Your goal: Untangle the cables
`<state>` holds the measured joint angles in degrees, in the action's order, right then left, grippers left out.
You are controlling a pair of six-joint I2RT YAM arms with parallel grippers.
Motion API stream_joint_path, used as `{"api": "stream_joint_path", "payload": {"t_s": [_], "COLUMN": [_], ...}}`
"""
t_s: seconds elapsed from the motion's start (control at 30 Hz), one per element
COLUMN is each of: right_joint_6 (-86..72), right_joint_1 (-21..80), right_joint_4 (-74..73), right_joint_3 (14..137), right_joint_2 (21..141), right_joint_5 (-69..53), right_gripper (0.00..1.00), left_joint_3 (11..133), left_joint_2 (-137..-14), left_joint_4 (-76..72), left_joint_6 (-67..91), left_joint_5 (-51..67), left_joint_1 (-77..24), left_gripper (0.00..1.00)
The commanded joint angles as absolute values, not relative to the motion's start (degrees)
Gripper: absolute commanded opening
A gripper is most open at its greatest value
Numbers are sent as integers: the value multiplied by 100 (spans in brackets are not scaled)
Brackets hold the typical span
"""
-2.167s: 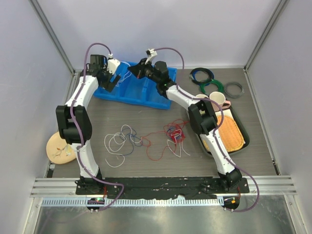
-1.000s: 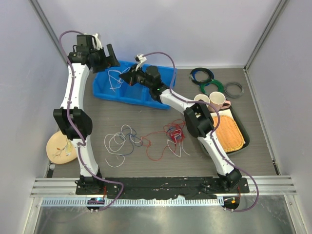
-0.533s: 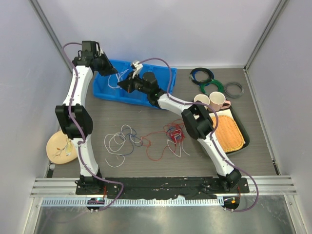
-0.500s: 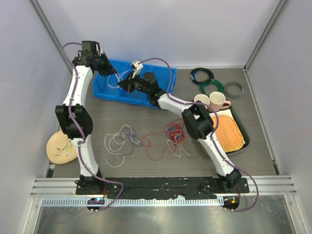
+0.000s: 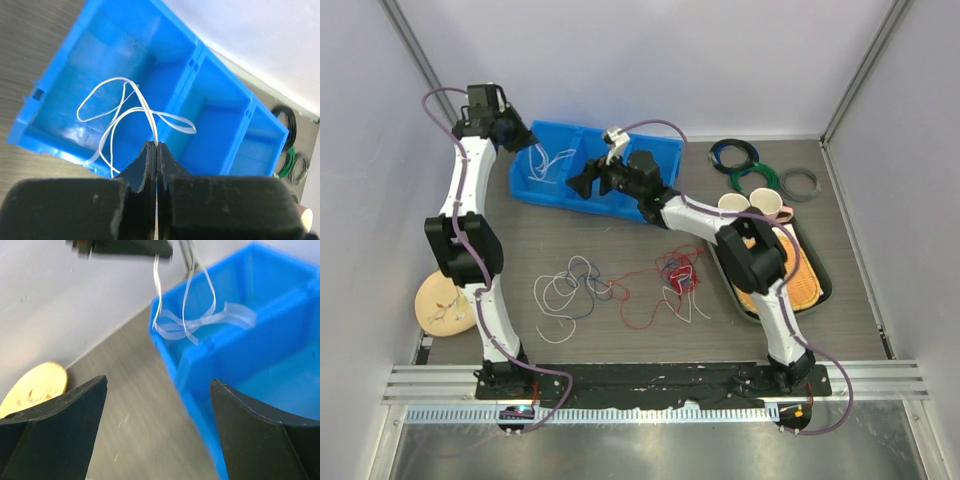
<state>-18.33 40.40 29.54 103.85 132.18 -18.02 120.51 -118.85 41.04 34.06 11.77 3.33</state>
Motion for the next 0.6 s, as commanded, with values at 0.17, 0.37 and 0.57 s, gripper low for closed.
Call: {"api": "stream_joint_path", "payload": {"t_s": [0.17, 0.37, 0.57], "right_joint_6": [-1503, -1827, -1881], "right_joint_1": [4069, 4078, 4113], "right_joint_4": [2395, 1591, 837], "right_joint_3": [6910, 5118, 3912], "right_joint_2": [9661, 7684, 5979], "right_joint_5": [-774, -203, -71], "right_gripper": [90, 91, 91], "left_joint_3": [12112, 11892, 11962], "left_joint_2": [-11847, -12137, -12313], "left_joint_4": [2884, 2577, 2566], "left_joint_6": [3103, 2892, 2628], "left_joint_5": [1493, 1731, 1407], "left_joint_1": [589, 545, 317], "left_gripper": [0, 0, 1]}}
